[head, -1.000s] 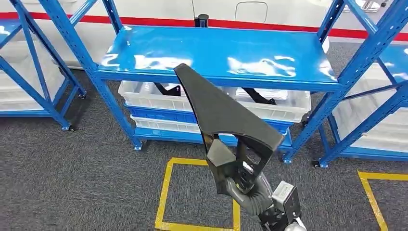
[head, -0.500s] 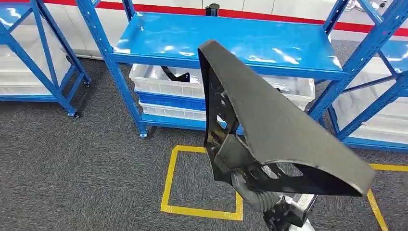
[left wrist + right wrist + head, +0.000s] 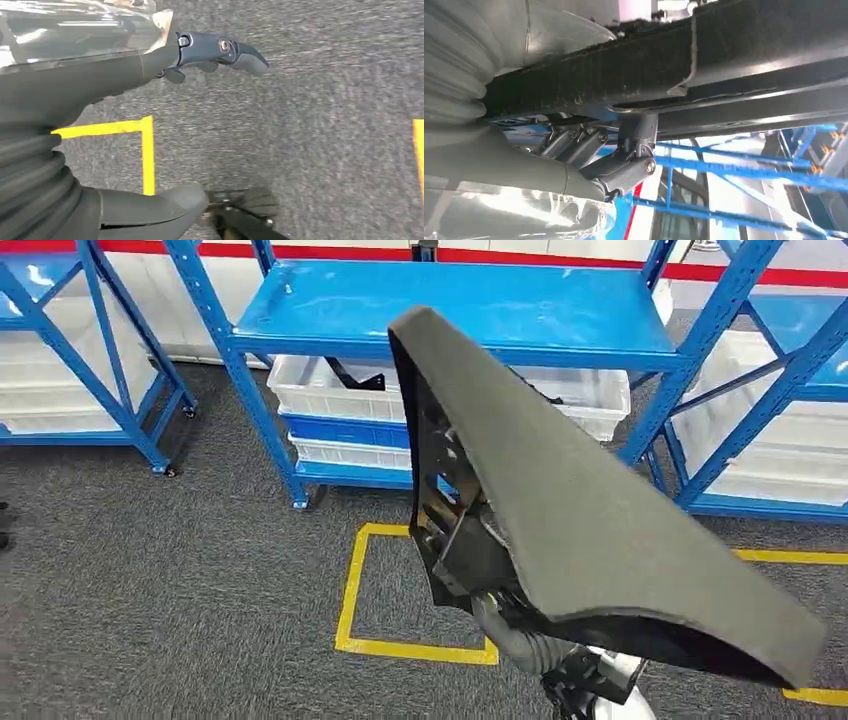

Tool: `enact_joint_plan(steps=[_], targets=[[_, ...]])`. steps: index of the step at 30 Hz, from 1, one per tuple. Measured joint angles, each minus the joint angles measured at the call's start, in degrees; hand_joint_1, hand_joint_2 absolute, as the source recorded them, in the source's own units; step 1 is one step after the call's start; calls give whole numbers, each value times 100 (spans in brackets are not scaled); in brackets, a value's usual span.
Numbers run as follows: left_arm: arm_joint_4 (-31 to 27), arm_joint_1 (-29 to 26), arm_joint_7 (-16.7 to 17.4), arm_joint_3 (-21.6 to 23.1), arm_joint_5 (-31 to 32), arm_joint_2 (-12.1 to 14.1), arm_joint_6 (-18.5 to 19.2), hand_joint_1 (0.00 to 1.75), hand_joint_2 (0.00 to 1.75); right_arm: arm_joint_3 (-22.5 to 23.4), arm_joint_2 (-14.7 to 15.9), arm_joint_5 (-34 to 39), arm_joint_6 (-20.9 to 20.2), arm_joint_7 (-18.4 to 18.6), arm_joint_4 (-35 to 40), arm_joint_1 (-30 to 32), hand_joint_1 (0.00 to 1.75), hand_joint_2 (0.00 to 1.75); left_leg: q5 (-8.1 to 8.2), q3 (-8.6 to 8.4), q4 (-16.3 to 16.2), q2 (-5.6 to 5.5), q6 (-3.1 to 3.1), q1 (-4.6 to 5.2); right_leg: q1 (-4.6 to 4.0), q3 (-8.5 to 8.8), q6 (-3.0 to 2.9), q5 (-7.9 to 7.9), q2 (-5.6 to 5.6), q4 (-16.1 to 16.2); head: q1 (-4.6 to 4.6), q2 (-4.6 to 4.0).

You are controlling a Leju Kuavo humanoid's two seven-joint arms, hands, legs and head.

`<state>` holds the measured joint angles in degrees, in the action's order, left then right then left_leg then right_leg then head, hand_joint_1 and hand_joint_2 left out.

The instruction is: Take the parts from the cabinet and place them on the table.

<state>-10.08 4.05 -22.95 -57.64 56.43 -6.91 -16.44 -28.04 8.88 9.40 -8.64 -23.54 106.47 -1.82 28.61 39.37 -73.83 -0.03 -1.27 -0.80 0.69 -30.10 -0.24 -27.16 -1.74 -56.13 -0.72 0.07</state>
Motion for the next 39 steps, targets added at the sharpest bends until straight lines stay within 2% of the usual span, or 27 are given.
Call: enact_joint_plan(steps=[1,2,3,4,7,8,10,12,13,14,16,17,18,19,22,23,24,25,26,28,29,31,32,33,34,38,39], targets=[[0,0,-20,2,13,4,0,0,175,-9,-7,-44,0,0,0,0,171,175,-186,-293,336,33,7,-3,6,-86,17,14,-32,-37,0,0],[0,2,-37,2,39,13,0,0,175,-15,-15,-71,0,0,0,0,171,175,-229,-643,796,130,20,-3,5,-138,33,43,-62,-70,-2,0],[0,10,-57,4,61,20,2,0,175,-26,-26,-103,0,0,0,1,171,175,-13,-968,1274,314,31,11,-26,-166,63,61,-99,-90,-2,0],[-2,14,-81,4,70,39,7,0,175,-31,-35,-121,0,0,0,-4,171,175,75,-1141,1606,327,87,67,-48,-186,86,76,-154,-102,5,0],[-2,-7,-90,11,125,55,39,0,175,-59,-55,-215,0,15,2,-6,171,175,63,-1038,1694,174,242,108,-53,-228,231,179,-331,-94,18,0],[0,-26,-90,13,133,55,70,0,175,-66,-55,-241,9,22,2,-6,171,175,-11,-1039,1756,142,337,48,-45,-288,248,142,-295,-142,7,0],[0,-27,-92,17,179,72,112,0,175,-79,-59,-265,20,31,13,0,171,175,-91,-945,1756,74,429,64,-33,-505,198,-222,27,-664,46,0],[0,-16,-92,39,197,76,142,0,175,-83,-59,-320,26,57,13,14,171,175,-167,-847,1751,-28,449,81,-32,-868,153,-637,118,-1602,48,0],[0,-21,-92,42,201,77,171,0,175,-88,-59,-328,26,59,13,34,171,175,-202,-805,1748,-81,445,90,-32,-971,173,-730,133,-1912,48,0],[0,-27,-90,42,203,77,210,0,175,-94,-59,-341,26,68,13,46,171,175,-231,-772,1746,-139,437,95,-31,-928,206,-708,138,-1905,46,0],[6,-31,-83,42,184,76,334,0,175,-109,-59,-368,22,92,13,42,171,175,-278,-732,1742,-264,414,95,-32,-473,296,-419,173,-1157,48,0],[9,-30,-83,42,184,76,392,0,175,-114,-59,-374,20,96,13,39,171,175,-293,-730,1740,-331,399,95,-31,-165,322,-236,273,-607,48,0],[11,-30,-81,42,190,74,470,0,175,-118,-61,-374,-6,98,13,25,171,175,-308,-713,1739,-384,377,89,-28,79,303,-120,552,-148,53,0],[13,-20,-70,46,217,77,551,0,175,-127,-70,-376,-20,105,13,13,171,175,-321,-659,1688,-432,351,146,-18,159,270,-146,671,20,44,0],[15,-54,-61,57,266,122,784,0,175,-157,-111,-420,-50,155,11,-55,171,175,-421,-561,1703,-614,233,98,-50,106,218,-112,515,-39,44,0],[13,-75,-61,63,291,193,850,0,175,-179,-147,-440,-54,184,9,-99,171,175,-406,-541,1681,-653,216,110,80,108,157,-74,441,13,46,0],[26,-92,-57,79,293,188,907,0,175,-212,-184,-459,-54,228,7,-157,171,175,-294,-481,1572,-419,178,123,58,118,144,-64,373,18,37,0],[26,-92,-46,85,293,210,929,0,175,-236,-223,-462,-46,260,7,-190,171,175,-78,-342,1265,-214,129,108,63,110,47,-54,296,16,-33,0],[26,-86,-41,87,293,230,947,0,175,-258,-243,-464,-35,273,7,-201,171,175,160,-130,806,-106,83,76,49,102,44,-57,209,16,-46,0],[26,-92,9,92,297,247,1047,0,175,-297,-258,-481,-19,319,-15,-213,171,175,471,237,-15,-53,11,35,32,89,43,-57,27,10,-48,0],[26,-107,28,94,297,247,1062,0,175,-317,-260,-488,-21,323,-28,-215,171,175,447,269,-108,-35,-13,13,32,89,44,-57,-49,9,-46,0],[26,-122,28,94,295,225,1014,0,175,-343,-262,-488,-19,323,-31,-219,171,175,75,-68,492,26,-44,-44,41,92,48,-59,-193,3,-46,0],[26,-119,28,94,291,221,1010,0,175,-352,-262,-488,-19,323,-31,-231,171,175,-166,-381,1049,127,-48,-59,48,97,53,-63,-256,-1,-48,0],[24,-112,28,94,291,214,1008,0,175,-361,-260,-488,-22,323,-31,-248,171,175,-299,-659,1534,355,-48,-67,36,110,75,-74,-307,-7,-48,0],[24,-96,28,94,291,190,1008,0,175,-372,-260,-486,-19,323,-31,-255,171,175,-237,-689,1645,433,-18,12,-39,90,118,-95,-347,-23,-63,0],[26,-119,46,94,291,151,1071,0,175,-411,-260,-486,-39,302,-33,-282,171,175,-305,-604,1666,169,221,54,-30,105,252,-89,-552,-5,-33,0],[26,-118,76,94,291,125,1121,0,175,-420,-252,-471,-83,267,-46,-298,171,175,-338,-616,1689,131,268,17,-13,41,276,-166,-365,-93,-24,0]])
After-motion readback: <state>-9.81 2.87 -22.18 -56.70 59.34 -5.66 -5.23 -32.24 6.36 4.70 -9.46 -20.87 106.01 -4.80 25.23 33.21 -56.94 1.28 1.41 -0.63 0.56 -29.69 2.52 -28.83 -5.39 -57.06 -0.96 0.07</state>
